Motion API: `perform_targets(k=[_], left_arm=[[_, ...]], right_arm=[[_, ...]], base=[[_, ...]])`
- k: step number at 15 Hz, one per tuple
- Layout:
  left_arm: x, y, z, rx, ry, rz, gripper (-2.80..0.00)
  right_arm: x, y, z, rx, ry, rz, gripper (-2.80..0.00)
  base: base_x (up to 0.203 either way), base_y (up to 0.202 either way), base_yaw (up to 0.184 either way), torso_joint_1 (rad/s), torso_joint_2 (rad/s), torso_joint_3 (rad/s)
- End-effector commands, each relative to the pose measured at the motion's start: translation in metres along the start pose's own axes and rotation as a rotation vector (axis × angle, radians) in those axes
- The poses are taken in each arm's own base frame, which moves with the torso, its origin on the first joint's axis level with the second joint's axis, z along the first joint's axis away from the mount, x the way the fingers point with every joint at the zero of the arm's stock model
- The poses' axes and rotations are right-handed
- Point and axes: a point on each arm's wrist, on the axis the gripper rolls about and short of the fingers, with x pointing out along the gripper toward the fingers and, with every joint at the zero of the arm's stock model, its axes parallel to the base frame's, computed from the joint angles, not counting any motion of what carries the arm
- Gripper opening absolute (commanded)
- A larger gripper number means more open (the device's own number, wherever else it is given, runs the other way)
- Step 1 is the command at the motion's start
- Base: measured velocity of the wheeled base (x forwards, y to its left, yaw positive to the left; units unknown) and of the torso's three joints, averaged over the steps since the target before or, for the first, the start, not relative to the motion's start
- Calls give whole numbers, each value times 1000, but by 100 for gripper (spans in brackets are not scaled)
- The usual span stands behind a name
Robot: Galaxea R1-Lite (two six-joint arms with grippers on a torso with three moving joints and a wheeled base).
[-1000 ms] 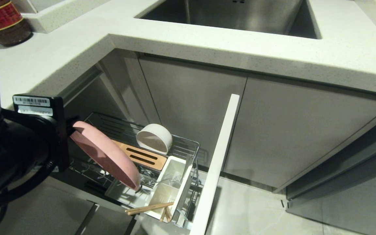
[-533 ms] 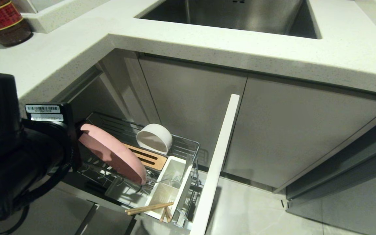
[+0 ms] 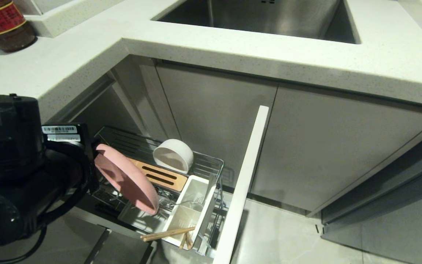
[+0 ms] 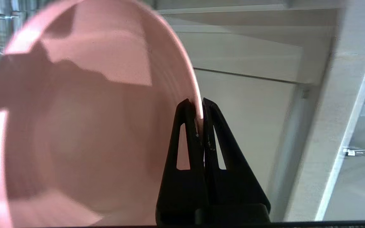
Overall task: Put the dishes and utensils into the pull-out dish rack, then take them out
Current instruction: Pick up the plate and place it in the cupboard
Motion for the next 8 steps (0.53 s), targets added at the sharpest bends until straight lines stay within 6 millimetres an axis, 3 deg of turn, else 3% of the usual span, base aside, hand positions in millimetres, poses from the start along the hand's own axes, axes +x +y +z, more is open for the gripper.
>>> perform_targets(k=[1,4,8], left_arm=[[3,5,-2,-11,-8,17,-280],[6,5,0,-37,-12,22,-280],[1,-12,3,-46,-8,-27,-280]], right_arm=[[2,0,-7,0,26,0,-280],[2,0,-7,0,26,0,-280],[2,0,-7,0,26,0,-280]], base=[[0,0,0,0,0,0],[0,0,0,0,0,0],[0,0,0,0,0,0]])
